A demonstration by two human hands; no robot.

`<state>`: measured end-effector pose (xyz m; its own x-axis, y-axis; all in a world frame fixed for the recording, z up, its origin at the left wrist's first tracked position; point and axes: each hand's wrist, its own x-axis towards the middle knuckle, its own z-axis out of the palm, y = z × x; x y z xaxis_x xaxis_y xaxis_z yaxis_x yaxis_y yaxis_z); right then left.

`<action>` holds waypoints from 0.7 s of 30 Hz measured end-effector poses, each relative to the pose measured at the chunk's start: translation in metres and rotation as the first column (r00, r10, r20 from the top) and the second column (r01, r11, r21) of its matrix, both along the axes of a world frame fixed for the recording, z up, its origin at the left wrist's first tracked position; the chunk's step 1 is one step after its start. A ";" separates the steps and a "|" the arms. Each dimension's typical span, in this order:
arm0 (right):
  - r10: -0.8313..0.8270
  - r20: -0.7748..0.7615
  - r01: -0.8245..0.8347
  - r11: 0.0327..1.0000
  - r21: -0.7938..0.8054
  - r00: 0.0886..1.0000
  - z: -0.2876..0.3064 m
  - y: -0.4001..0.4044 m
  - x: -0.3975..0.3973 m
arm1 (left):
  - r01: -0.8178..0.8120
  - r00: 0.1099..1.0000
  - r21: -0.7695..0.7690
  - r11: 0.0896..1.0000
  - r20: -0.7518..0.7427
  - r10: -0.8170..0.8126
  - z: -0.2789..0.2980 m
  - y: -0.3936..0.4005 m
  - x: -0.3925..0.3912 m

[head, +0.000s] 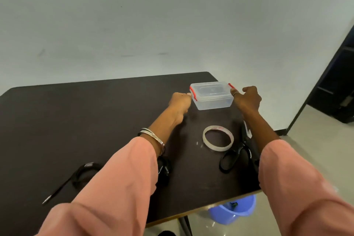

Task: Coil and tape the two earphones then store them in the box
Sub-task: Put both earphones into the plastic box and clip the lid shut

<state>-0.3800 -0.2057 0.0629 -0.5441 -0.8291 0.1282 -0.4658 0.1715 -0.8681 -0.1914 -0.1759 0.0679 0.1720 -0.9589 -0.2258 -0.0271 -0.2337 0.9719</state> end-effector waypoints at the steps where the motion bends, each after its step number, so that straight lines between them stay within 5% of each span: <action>1: 0.032 0.003 -0.032 0.999 0.027 0.999 -0.002 -0.003 -0.002 | 0.044 0.999 0.023 0.999 -0.023 -0.043 0.000 -0.003 -0.007; 9: 0.184 0.211 -0.199 0.979 0.054 0.960 -0.008 -0.007 -0.002 | 0.118 0.936 -0.002 0.993 -0.333 -0.112 -0.001 -0.006 -0.022; 21: 0.298 0.356 -0.278 0.955 -0.105 0.886 -0.002 0.042 0.085 | -0.245 0.946 -0.049 0.968 -0.232 0.228 0.012 0.047 0.093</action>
<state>-0.2949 -0.1639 0.0608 -0.2988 -0.9542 0.0125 -0.1380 0.0303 -0.9900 -0.0983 -0.1285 0.0803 0.3495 -0.9126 -0.2121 0.2391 -0.1321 0.9620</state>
